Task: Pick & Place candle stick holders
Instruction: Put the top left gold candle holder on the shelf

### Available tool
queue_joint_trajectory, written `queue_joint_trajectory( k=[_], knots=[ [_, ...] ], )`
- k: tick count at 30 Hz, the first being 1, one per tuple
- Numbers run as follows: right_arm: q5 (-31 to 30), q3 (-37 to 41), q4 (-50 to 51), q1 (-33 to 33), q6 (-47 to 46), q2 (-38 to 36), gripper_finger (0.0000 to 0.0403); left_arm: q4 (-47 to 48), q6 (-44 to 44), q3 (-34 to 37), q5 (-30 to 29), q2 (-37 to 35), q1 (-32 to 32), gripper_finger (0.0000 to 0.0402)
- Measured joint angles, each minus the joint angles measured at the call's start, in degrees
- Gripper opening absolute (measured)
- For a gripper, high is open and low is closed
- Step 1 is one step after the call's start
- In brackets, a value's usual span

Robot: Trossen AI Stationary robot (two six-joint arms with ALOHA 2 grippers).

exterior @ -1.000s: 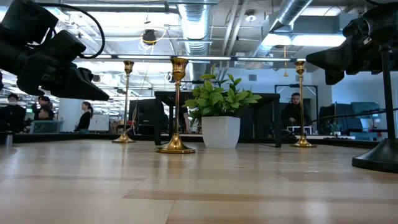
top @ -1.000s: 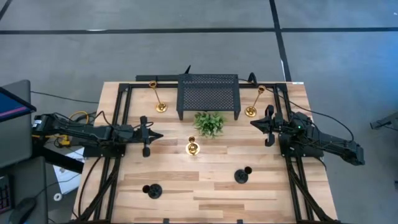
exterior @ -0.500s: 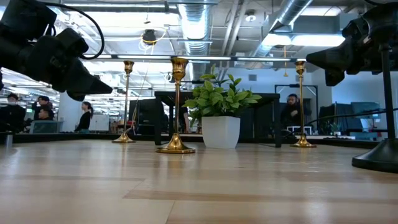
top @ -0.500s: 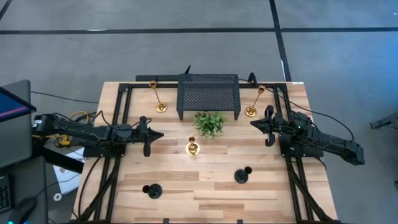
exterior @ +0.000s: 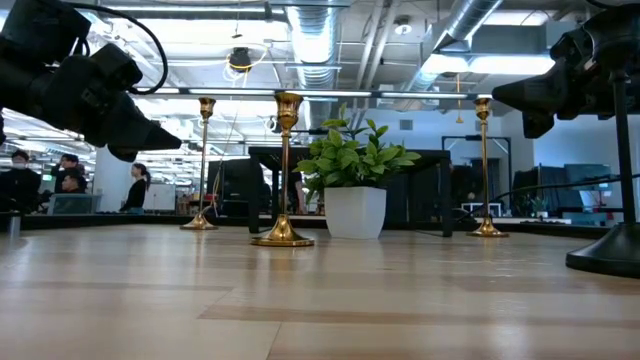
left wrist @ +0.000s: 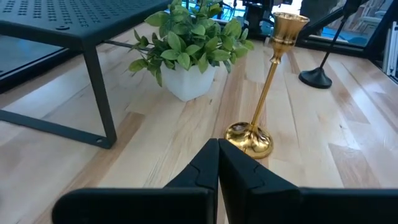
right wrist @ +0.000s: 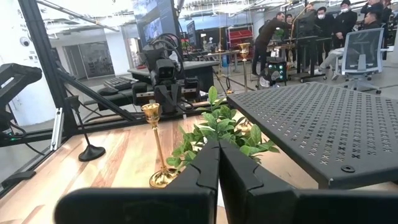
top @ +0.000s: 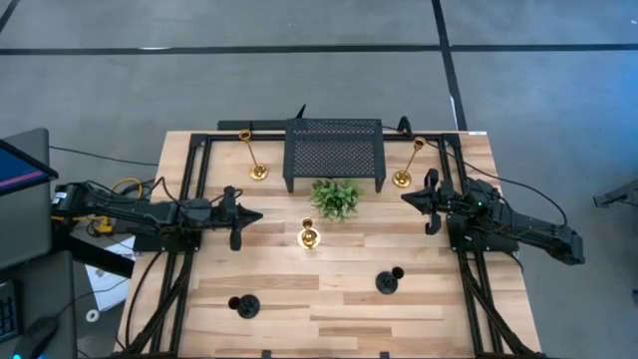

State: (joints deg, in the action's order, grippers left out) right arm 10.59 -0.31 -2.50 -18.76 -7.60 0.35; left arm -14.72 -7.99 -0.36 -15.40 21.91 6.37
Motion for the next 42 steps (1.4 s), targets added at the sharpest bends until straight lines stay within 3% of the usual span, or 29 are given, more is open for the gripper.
queue_joint_trajectory(
  k=[18,28,39,42],
  knots=[
    [0.28,0.0,0.0,0.0,-3.6,0.01,0.0,-2.7,0.2,0.0,-0.02,0.0,-0.01,0.0008],
    [0.46,-0.7,1.74,0.0,-1.05,-0.01,0.0,-5.6,7.55,0.0,0.0,0.0,-0.02,0.0008],
    [0.67,-0.84,2.03,0.0,-1.01,0.01,0.0,-7.46,7.8,0.02,0.0,0.0,-0.02,0.0008],
    [0.68,-0.86,2.08,0.0,-1.01,0.01,0.0,-8.05,7.78,0.02,-3.76,0.0,0.0,0.0008]
  ],
)
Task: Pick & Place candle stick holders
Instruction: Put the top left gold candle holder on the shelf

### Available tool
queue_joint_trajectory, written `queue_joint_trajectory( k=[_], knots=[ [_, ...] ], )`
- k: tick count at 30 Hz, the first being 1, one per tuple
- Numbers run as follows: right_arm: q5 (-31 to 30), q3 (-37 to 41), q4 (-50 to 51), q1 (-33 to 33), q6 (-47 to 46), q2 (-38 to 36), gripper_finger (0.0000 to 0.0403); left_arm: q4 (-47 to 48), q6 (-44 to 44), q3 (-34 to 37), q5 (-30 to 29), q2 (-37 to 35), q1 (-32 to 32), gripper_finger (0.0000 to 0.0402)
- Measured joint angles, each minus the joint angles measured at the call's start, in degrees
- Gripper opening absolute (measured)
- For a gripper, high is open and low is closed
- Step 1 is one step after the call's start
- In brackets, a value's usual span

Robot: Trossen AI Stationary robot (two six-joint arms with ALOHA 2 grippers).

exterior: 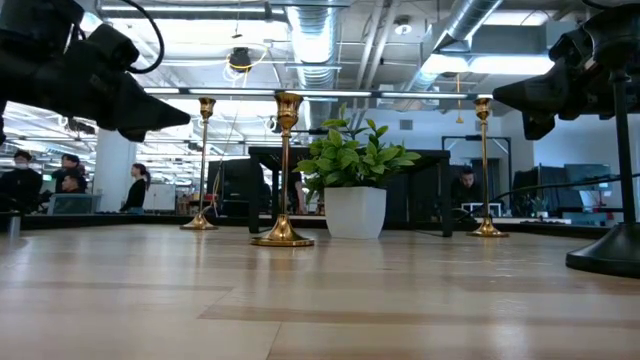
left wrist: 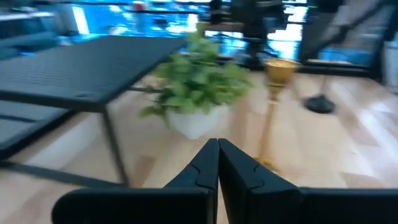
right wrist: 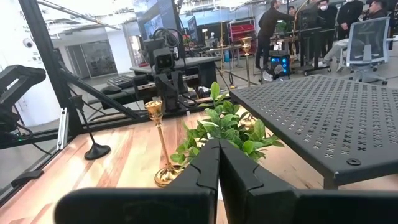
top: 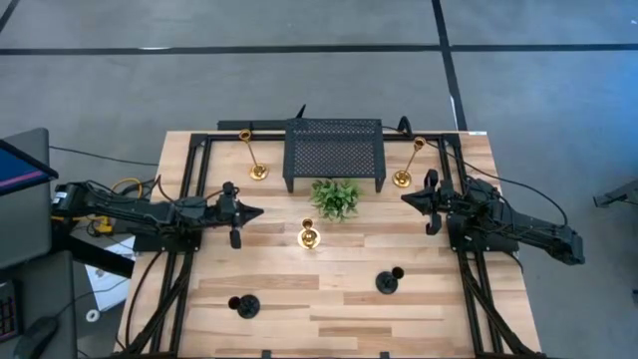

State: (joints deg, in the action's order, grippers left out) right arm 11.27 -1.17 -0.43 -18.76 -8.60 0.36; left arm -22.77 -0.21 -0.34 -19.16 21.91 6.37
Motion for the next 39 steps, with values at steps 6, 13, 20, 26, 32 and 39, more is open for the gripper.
queue_joint_trajectory(
  k=[6,13,20,26,32,39],
  knots=[
    [-0.53,-0.04,0.1,-0.01,0.17,0.0,0.0,-0.08,1.79,-0.02,-19.39,0.0,0.0,0.0008],
    [-0.68,-0.07,0.13,0.0,0.15,0.0,0.0,-0.06,5.84,-0.01,-35.97,0.0,0.0,0.0008],
    [-0.72,-0.07,0.13,0.0,0.15,0.0,0.0,-0.42,10.11,0.0,-38.03,0.0,-0.02,0.0008],
    [-0.83,-0.09,0.13,0.0,0.17,0.0,0.0,-0.52,10.5,-0.02,-39.32,0.0,-0.53,0.0027],
    [-0.85,-0.11,0.11,-0.02,1.19,0.0,0.0,-0.91,8.75,-0.02,-39.31,0.0,-4.04,0.0089],
    [-2.55,-0.11,0.2,-0.03,3.17,0.0,0.0,-1.48,2.97,-0.02,-32.4,0.0,-11.2,0.0158]
  ],
)
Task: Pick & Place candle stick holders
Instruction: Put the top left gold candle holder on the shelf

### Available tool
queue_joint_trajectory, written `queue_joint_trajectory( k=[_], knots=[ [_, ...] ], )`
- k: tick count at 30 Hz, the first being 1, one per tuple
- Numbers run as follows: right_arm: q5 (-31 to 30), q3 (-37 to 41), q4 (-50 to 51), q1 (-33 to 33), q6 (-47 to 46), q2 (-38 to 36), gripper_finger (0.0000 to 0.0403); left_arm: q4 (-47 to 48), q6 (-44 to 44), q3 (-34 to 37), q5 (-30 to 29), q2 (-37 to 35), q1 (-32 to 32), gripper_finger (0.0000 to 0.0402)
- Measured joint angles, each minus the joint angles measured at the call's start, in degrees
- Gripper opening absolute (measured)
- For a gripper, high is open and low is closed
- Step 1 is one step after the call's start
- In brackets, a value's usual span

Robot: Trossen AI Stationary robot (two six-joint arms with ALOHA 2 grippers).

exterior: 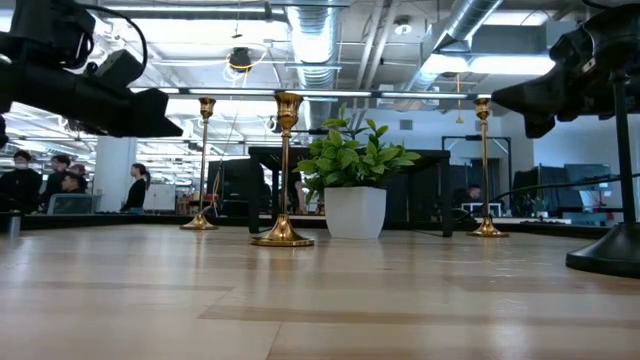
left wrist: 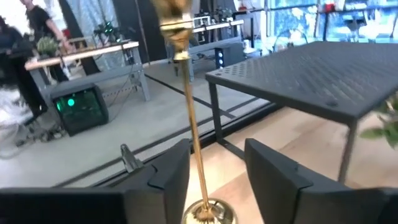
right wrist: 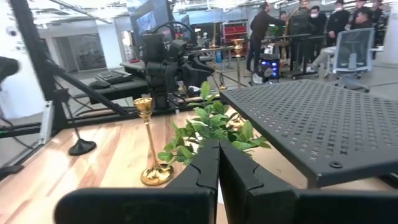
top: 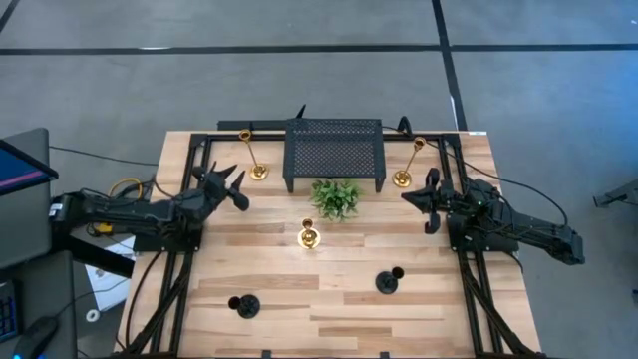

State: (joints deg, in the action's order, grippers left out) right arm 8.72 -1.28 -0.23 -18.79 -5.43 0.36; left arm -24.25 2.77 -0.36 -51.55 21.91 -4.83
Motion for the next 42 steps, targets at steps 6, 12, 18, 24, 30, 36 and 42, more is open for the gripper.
queue_joint_trajectory(
  k=[6,12,18,24,30,36,42],
  knots=[
    [-1.37,0.0,0.0,-0.02,0.02,0.0,0.0,-0.83,-1.98,0.0,8.3,0.01,-7.34,0.0172],
    [-1.36,0.0,-0.09,-0.04,0.02,0.0,0.0,-6.26,-2.01,0.0,18.62,3.13,-12.94,0.0173],
    [-1.35,0.0,-0.17,-0.04,0.02,0.0,0.0,-13.08,-1.89,0.0,20.76,12.37,-17.32,0.0173],
    [-1.35,0.0,-0.19,-0.04,0.02,0.0,0.0,-24.79,-1.79,-0.02,20.83,21.63,-20.4,0.0173],
    [-1.35,0.0,-0.2,-0.04,0.02,0.0,0.0,-32.32,-1.79,-0.09,20.86,28.93,-21.59,0.0173],
    [-1.35,0.0,-0.2,-0.04,0.02,0.0,0.0,-38.04,-1.76,-0.09,20.85,34.24,-23.41,0.0173],
    [-1.35,-0.02,-0.2,-0.04,0.02,0.0,0.0,-40.62,-1.77,-1.47,22.38,37.19,-25.49,0.0173]
  ],
)
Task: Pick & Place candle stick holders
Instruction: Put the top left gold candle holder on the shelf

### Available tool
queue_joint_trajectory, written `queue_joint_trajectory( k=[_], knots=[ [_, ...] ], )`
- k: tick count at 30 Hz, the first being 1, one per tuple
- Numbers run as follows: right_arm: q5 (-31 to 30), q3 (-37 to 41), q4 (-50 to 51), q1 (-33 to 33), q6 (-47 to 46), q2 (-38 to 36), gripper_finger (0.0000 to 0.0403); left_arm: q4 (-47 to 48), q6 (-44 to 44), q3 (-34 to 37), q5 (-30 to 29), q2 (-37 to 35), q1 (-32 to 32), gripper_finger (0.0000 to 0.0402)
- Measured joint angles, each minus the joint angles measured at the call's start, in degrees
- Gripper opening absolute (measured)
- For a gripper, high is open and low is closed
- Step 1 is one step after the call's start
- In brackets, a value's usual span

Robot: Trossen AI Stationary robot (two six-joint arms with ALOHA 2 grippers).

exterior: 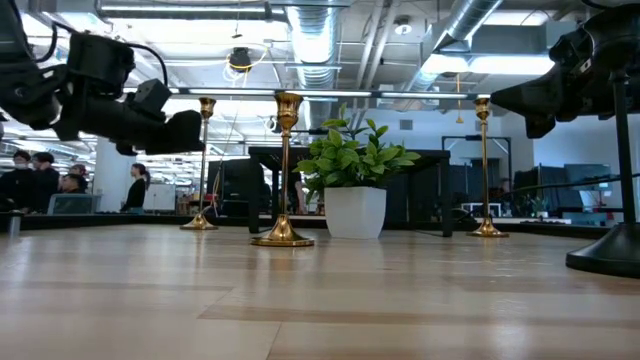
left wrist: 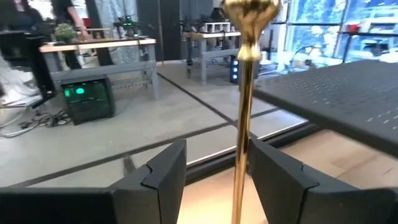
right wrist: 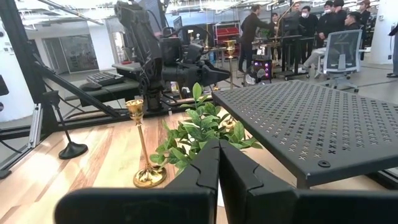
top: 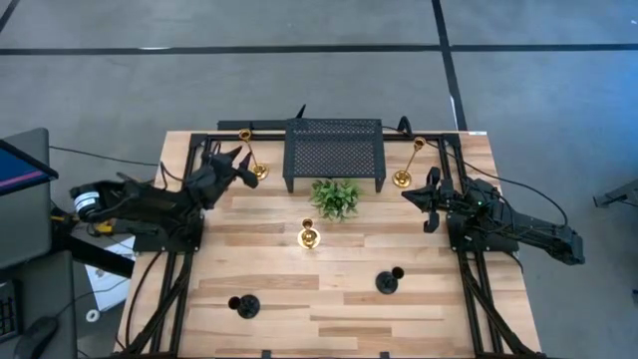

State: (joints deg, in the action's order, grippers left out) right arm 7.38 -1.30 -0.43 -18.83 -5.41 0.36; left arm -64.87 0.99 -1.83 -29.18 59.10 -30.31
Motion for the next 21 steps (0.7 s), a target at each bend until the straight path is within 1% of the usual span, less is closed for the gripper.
queue_joint_trajectory(
  k=[2,4,9,17,21],
  knots=[
    [0.0,0.0,0.01,-0.01,-0.01,0.0,0.0,-0.02,0.01,-1.24,2.93,1.12,-0.33,0.0173],
    [0.0,0.0,0.01,-0.02,-0.02,-0.01,0.0,-0.02,0.02,-2.69,4.14,2.43,-0.51,0.0173],
    [0.02,0.0,-0.01,-0.02,-0.02,0.0,0.0,0.03,0.42,-5.02,3.99,5.39,-1.71,0.0173],
    [0.02,-0.02,0.01,-0.02,-0.04,-0.02,0.0,0.1,0.29,-5.33,3.94,7.44,-3.18,0.0172],
    [0.02,-0.02,0.01,-0.02,-0.04,-0.02,0.0,0.06,0.26,-5.33,3.94,7.44,-3.09,0.015]
  ],
)
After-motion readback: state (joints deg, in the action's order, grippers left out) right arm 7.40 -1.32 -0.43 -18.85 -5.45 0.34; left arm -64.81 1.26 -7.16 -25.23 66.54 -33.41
